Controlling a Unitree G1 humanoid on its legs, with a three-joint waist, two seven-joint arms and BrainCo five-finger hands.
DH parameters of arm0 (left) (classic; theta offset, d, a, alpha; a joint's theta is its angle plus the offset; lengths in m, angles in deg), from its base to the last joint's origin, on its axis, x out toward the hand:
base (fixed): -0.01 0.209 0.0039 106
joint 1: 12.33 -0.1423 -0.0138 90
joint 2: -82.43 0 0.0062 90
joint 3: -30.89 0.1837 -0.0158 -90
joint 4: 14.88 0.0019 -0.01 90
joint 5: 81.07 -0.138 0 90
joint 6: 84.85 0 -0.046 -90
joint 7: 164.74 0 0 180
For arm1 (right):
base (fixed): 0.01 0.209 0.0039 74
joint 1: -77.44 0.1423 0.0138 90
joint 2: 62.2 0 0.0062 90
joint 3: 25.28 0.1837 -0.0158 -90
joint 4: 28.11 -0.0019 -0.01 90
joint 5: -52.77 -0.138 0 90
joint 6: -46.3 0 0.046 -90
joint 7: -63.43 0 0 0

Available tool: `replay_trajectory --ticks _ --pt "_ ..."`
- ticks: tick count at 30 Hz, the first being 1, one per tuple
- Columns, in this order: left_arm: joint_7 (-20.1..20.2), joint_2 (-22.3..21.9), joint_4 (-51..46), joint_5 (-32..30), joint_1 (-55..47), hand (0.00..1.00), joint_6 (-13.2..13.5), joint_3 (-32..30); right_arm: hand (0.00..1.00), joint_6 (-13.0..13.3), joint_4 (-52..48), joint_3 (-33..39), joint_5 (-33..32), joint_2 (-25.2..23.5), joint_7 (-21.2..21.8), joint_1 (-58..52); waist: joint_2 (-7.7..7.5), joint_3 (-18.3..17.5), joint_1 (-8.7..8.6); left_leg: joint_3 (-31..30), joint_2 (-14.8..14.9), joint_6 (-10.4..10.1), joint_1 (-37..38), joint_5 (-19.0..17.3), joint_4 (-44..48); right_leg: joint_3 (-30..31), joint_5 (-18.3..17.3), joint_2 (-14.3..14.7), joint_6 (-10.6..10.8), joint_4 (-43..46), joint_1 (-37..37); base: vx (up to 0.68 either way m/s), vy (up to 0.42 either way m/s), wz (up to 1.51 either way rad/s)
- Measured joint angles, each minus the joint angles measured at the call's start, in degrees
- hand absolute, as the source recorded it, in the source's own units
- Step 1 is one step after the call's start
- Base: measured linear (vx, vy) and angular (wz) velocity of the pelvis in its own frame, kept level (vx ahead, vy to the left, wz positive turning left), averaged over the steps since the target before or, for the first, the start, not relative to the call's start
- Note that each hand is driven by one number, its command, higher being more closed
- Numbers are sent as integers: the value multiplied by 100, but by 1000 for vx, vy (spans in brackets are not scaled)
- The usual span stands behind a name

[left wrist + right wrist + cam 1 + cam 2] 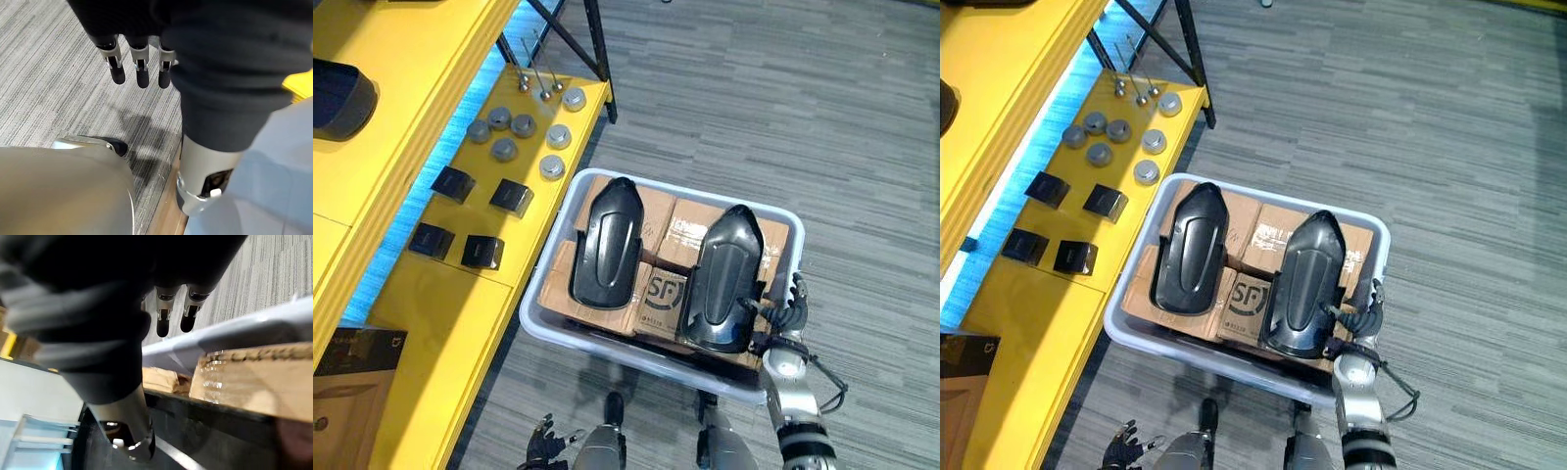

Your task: Walk over and take plastic housings, then place them on the shelf

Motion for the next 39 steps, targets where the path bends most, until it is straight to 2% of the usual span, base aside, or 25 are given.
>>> replay_trajectory --ticks 4,8,10,16,19,22,23,26,29,31,35,36,39 --pt "-1 -16 32 166 163 0 50 139 100 22 1194 -29 -57 812 89 994 170 88 132 -73 -7 5 -408 -35 287 -43 89 3 5 19 -255 -66 23 6" --pt "-1 47 180 348 250 0 139 256 100 51 2136 -274 -250 1635 296 1828 229 111 172 -170 6 7 -788 -148 649 -73 118 32 6 115 -473 -75 24 4" --pt "-1 62 296 401 292 0 157 262 100 51 2252 -391 -243 1807 364 1921 244 116 178 -178 3 21 -882 -181 759 -70 119 31 8 156 -533 -60 37 -1" --pt "-35 67 398 450 373 0 155 268 100 -15 2183 -480 7 1801 360 1870 248 119 155 -179 9 26 -910 -194 826 -61 135 40 12 162 -541 -16 14 0" --pt "-131 -35 148 665 322 0 147 252 100 -253 1407 -491 276 1593 315 1336 247 125 156 -178 16 27 -660 -191 755 -69 132 45 10 129 -313 24 14 2" --pt "-225 -271 -743 912 1 0 158 199 100 -385 428 -482 706 1257 314 487 238 126 130 -188 8 35 -148 -183 552 -89 126 37 5 -19 205 39 38 8" --pt "-299 -404 -1309 974 -216 0 171 57 100 -397 -74 -470 904 1084 298 55 210 86 110 -194 -6 50 55 -171 431 -107 117 23 12 -117 429 -10 24 12" --pt "-686 -573 -2806 984 -810 0 226 -280 100 -404 -1081 -431 1394 708 212 -874 50 -239 9 -325 -70 88 362 -72 47 -271 91 -31 41 -403 790 16 3 25" --pt "-1040 -580 -4036 874 -1272 0 225 -515 100 -413 -1594 -284 1856 532 113 -1328 -144 -600 -33 -383 -75 54 706 74 -361 -373 80 -44 54 -586 1084 73 -29 20" --pt "-1184 -694 -4716 829 -1441 0 217 -598 100 -422 -1858 -122 2034 441 105 -1494 -191 -850 -37 -432 -73 39 923 114 -535 -457 61 -50 75 -674 1295 137 -23 21" --pt "-1533 -845 -6194 -107 -1579 0 220 -371 100 -407 -2505 -151 2300 317 96 -1649 -239 -1285 -37 -503 -57 10 1402 187 -843 -568 -53 -63 82 -677 1659 128 -2 14" --pt "-1604 -834 -6562 -418 -1555 0 228 -159 100 -391 -2709 -157 2378 224 76 -1669 -242 -1383 -39 -521 -54 15 1519 195 -905 -596 -82 -67 80 -677 1775 62 5 12" --pt "-1547 -640 -7206 -810 -1516 0 312 511 100 -302 -3015 -441 2496 180 11 -1718 -266 -1671 -59 -559 -53 35 1756 241 -1077 -666 -137 -87 112 -671 1965 38 11 10"
